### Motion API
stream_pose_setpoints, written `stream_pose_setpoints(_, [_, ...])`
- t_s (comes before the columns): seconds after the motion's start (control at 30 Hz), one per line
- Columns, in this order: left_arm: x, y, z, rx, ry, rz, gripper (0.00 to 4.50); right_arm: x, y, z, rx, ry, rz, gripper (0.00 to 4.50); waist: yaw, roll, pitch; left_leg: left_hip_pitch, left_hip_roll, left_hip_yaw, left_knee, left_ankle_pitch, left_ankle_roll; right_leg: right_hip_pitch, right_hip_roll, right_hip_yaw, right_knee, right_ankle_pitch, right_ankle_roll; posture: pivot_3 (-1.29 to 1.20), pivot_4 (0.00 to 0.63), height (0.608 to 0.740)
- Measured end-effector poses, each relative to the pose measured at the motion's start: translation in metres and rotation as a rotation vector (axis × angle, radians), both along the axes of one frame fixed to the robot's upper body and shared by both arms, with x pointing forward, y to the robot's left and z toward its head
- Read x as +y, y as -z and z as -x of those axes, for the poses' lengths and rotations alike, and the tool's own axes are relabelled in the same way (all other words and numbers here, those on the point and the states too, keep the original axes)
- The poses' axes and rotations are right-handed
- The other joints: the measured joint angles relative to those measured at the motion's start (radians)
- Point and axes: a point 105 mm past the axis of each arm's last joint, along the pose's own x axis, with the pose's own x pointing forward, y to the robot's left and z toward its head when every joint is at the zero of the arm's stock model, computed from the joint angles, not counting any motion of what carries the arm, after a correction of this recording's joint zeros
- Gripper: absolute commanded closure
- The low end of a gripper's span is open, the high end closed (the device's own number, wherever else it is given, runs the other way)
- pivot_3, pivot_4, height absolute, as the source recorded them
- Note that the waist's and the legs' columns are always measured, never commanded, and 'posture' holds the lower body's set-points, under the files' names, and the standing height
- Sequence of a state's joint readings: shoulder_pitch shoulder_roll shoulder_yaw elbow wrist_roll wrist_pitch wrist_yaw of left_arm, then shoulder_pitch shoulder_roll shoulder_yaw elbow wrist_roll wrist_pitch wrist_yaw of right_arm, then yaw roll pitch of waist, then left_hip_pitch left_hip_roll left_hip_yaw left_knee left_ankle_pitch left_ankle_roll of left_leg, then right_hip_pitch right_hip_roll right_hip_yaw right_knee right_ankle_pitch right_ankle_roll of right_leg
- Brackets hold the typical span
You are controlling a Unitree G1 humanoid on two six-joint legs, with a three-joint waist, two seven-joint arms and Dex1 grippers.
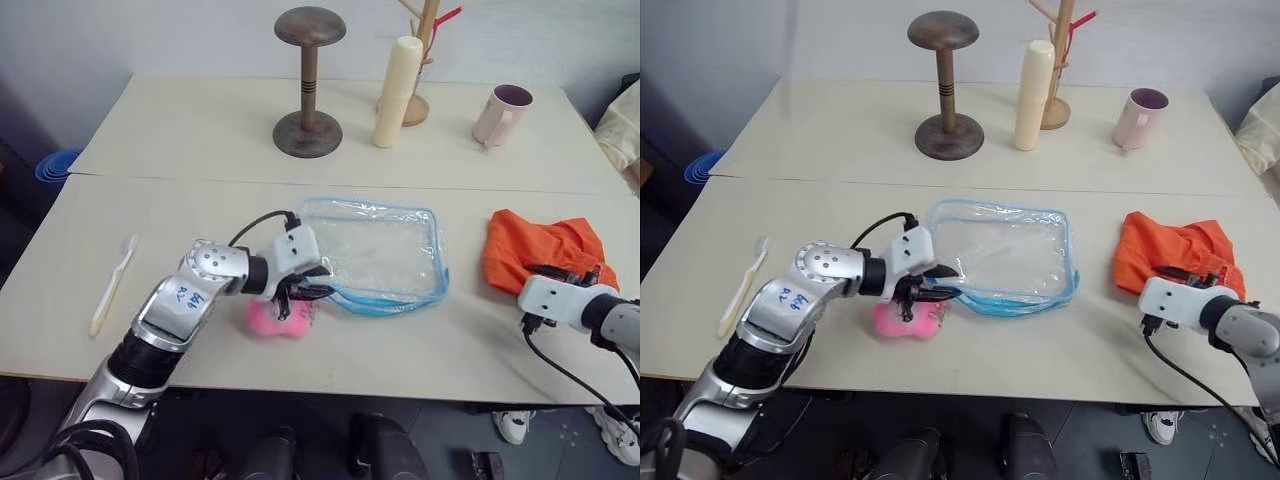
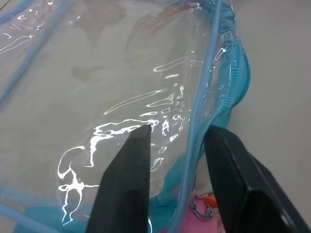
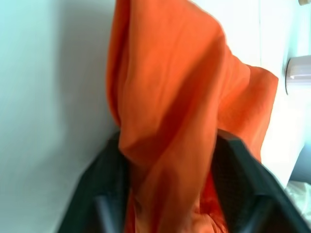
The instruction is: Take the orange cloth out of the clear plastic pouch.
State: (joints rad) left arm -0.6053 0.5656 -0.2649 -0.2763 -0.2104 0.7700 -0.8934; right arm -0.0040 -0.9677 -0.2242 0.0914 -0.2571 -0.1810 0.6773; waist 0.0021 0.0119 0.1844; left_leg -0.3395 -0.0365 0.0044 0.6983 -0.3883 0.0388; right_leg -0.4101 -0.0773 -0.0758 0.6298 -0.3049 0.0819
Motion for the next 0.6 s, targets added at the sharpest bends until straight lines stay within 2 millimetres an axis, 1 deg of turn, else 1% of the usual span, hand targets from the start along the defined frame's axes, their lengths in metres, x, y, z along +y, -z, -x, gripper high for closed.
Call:
stream_pose_setpoints(0.03, [0.003, -0.004, 0.003, 0.022, 0.001, 0.034, 1.63, 0.0, -0.001, 0.005, 0.012, 0.009, -0.029, 0.86, 0.001, 0.0, 0.0, 0.0, 0.0, 0.0, 0.0, 0.0, 0.0, 0.0, 0.0, 0.0, 0.0, 0.0, 0.0, 0.0, 0.15, 0.74])
stream_pose_setpoints(0.1, [0.014, -0.012, 0.013, 0.07, 0.015, 0.097, 0.98, -0.001, -0.003, 0.018, 0.058, 0.042, -0.12, 0.13, 0.001, 0.0, 0.0, 0.0, 0.001, -0.001, -0.001, 0.0, 0.0, -0.001, 0.0, 0.0, 0.0, 0.0, 0.0, 0.0, 0.15, 0.74])
stream_pose_setpoints(0.13, [0.023, -0.017, 0.017, 0.084, 0.019, 0.127, 0.67, -0.002, -0.007, 0.025, 0.069, 0.073, -0.203, 0.0, 0.0, 0.0, 0.0, 0.0, 0.001, -0.001, -0.001, 0.0, 0.0, -0.001, 0.0, 0.0, 0.0, 0.0, 0.0, 0.0, 0.15, 0.74])
stream_pose_setpoints(0.2, [0.039, -0.026, 0.022, 0.094, 0.014, 0.164, 0.07, -0.003, -0.014, 0.035, 0.088, 0.122, -0.357, 0.0, -0.001, 0.0, 0.0, 0.0, 0.001, -0.001, 0.0, 0.0, 0.0, 0.0, 0.0, 0.0, 0.0, 0.0, 0.0, 0.0, 0.15, 0.74])
stream_pose_setpoints(0.23, [0.051, -0.03, 0.024, 0.093, 0.001, 0.179, 0.01, -0.003, -0.02, 0.041, 0.103, 0.146, -0.452, 0.0, -0.001, 0.0, 0.0, 0.0, 0.001, -0.001, 0.0, 0.0, 0.0, 0.0, 0.0, 0.0, -0.001, 0.0, 0.0, 0.0, 0.15, 0.74])
stream_pose_setpoints(0.3, [0.082, -0.033, 0.026, 0.09, -0.051, 0.145, 0.01, -0.011, -0.029, 0.058, 0.15, 0.191, -0.614, 0.0, -0.001, 0.0, 0.0, 0.002, 0.001, -0.001, -0.001, 0.0, 0.0, 0.001, 0.0, 0.0, -0.002, 0.0, 0.0, 0.0, 0.15, 0.74])
stream_pose_setpoints(0.37, [0.117, -0.031, 0.028, 0.091, -0.112, 0.076, 0.01, -0.028, -0.035, 0.078, 0.191, 0.257, -0.733, 0.0, 0.001, 0.0, 0.0, 0.003, 0.001, -0.001, -0.002, -0.001, 0.0, 0.002, 0.0, 0.0, -0.003, 0.0, 0.0, 0.0, 0.15, 0.74])
stream_pose_setpoints(0.4, [0.136, -0.029, 0.026, 0.088, -0.156, 0.045, 0.01, -0.039, -0.034, 0.088, 0.217, 0.306, -0.78, 0.0, 0.001, 0.0, 0.0, 0.003, 0.0, -0.001, -0.003, -0.001, 0.0, 0.003, 0.0, 0.0, -0.004, 0.0, -0.001, 0.0, 0.15, 0.74])
stream_pose_setpoints(0.47, [0.163, -0.024, 0.023, 0.079, -0.208, -0.007, 0.01, -0.058, -0.036, 0.1, 0.228, 0.373, -0.847, 0.0, 0.001, 0.0, 0.0, 0.003, -0.001, -0.001, -0.003, -0.002, 0.002, 0.003, -0.002, 0.0, -0.006, 0.0, -0.001, 0.0, 0.15, 0.74])
stream_pose_setpoints(0.53, [0.179, -0.019, 0.021, 0.068, -0.228, -0.031, 0.01, -0.073, -0.039, 0.105, 0.204, 0.42, -0.898, 0.0, 0.0, 0.0, 0.0, 0.004, -0.001, -0.001, -0.003, -0.002, 0.003, 0.003, -0.002, 0.001, -0.006, 0.0, -0.001, 0.0, 0.15, 0.74])
stream_pose_setpoints(0.6, [0.185, -0.018, 0.02, 0.049, -0.227, -0.036, 0.01, -0.082, -0.04, 0.104, 0.185, 0.441, -0.929, 0.0, -0.001, 0.0, 0.0, 0.004, -0.001, -0.001, -0.004, -0.002, 0.003, 0.002, -0.003, 0.001, -0.006, 0.0, -0.001, 0.0, 0.15, 0.74])
